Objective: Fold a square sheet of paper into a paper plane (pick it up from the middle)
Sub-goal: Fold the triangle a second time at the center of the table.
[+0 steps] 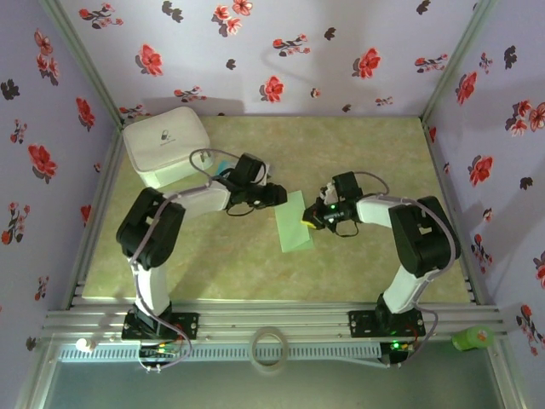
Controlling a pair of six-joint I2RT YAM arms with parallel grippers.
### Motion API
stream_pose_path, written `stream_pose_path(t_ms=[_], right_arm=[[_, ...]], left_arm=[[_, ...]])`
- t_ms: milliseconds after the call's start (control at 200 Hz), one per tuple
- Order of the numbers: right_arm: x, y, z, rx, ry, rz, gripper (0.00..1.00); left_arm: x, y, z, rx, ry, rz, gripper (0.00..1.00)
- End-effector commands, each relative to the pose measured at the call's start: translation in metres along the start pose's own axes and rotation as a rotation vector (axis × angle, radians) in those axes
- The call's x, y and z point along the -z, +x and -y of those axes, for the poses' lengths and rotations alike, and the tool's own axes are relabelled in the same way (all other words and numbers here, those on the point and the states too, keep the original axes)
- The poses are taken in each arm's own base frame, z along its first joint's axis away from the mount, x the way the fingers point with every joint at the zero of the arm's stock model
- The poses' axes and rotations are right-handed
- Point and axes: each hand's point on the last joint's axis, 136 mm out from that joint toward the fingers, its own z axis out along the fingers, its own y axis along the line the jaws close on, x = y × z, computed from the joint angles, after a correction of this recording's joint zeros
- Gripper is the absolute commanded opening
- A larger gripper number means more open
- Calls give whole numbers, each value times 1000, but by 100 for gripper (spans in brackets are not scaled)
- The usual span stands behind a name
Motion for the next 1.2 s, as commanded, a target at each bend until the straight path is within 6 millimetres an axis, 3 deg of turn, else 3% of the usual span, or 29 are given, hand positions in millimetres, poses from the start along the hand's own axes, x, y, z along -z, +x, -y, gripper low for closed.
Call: stream_pose_path(t_ms=[0,205,395,505,610,800,1025,1195], right_arm=[[5,-12,-6,-108,-39,102,3],[6,-9,-6,-143,-39,121,3],[7,-6,-8,-141,-30,116,3],[10,-6,-8,-134,-15,119,3],[10,-6,-7,-132,-8,120,3],[11,-5,-7,-131,-10,120,3],[10,-4,-6,-131,-9,117,4],[10,-3,-4,-133,-8,116,4]], left_arm=[[25,-5,16,-172,-15,112,40],[32,38,53,-533,27,211,42],[16,84,69,-765,-76,167,44],[8,100,75,-843,-139,170,47],[3,108,73,-910,-198,171,54],[-6,114,74,-1013,-287,154,56],[-17,110,72,-1041,-375,149,55],[-21,109,68,-1044,-402,137,48]])
